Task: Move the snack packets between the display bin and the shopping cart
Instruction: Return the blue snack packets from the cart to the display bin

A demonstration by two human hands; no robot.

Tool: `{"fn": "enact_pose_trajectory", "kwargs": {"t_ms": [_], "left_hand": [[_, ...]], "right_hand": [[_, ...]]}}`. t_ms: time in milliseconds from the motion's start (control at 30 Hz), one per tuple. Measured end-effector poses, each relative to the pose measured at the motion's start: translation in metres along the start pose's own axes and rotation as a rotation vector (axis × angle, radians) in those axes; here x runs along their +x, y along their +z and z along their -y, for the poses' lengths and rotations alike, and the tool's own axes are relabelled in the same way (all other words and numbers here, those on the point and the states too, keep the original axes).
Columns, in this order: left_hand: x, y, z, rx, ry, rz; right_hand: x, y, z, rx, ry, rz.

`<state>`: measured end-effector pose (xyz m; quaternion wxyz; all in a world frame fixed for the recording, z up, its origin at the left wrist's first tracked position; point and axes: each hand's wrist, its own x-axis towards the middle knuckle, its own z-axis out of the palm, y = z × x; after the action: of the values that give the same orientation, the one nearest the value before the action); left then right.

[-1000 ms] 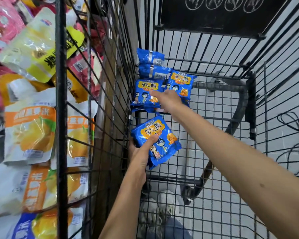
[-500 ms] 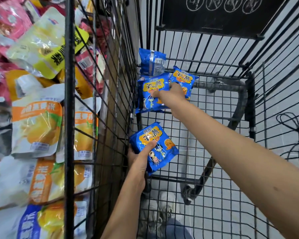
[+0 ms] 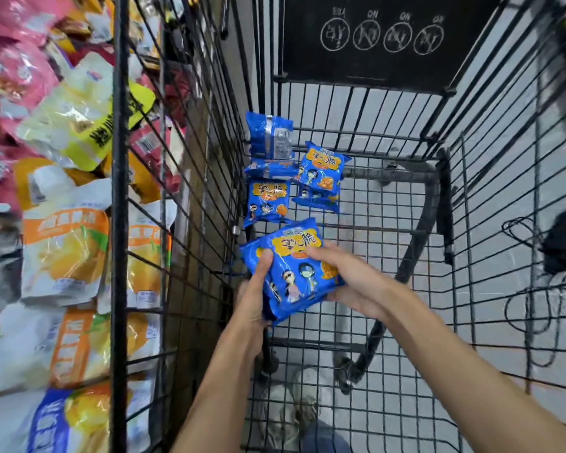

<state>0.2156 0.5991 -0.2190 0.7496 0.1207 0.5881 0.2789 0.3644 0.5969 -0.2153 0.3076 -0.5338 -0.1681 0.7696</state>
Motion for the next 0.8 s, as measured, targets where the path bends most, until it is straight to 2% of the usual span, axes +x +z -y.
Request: {"fn": "enact_pose_trajectory", "kwargs": {"t_ms": [100,267,433,500,567,700,800], "left_hand": [[0.0,0.005,-0.008,0.017,0.044,0.041],[0.005,-0.001,-0.015,0.033,0.018,0.136],[0.012,-0.005,-0.019,0.01,0.026,0.162],[0.016,-0.005,-0.018,-0.051,0.02,0.167],[0.022,-0.003,-0.017,-0.088,0.019,0.173],[0.035,-0.003,-0.016,-0.106,0.006,0.18],[0.043,-0.008,-0.01,-0.071,-0.006,0.181]], "right_hand": [[-0.002,0.006,-0.001,-0.02,-0.001,0.024],[-0.002,0.01,0.001,-0.186,-0.053,0.038],[0.003,0.005,0.008,-0.263,0.041,0.055],[0.011,-0.001,0.015,-0.282,0.021,-0.039],[0.025,-0.007,0.027,-0.246,-0.01,-0.206],[0.078,-0.023,0.061,-0.264,-0.156,-0.767],[0.12,-0.031,0.078,-0.303,-0.148,-0.887]]}}
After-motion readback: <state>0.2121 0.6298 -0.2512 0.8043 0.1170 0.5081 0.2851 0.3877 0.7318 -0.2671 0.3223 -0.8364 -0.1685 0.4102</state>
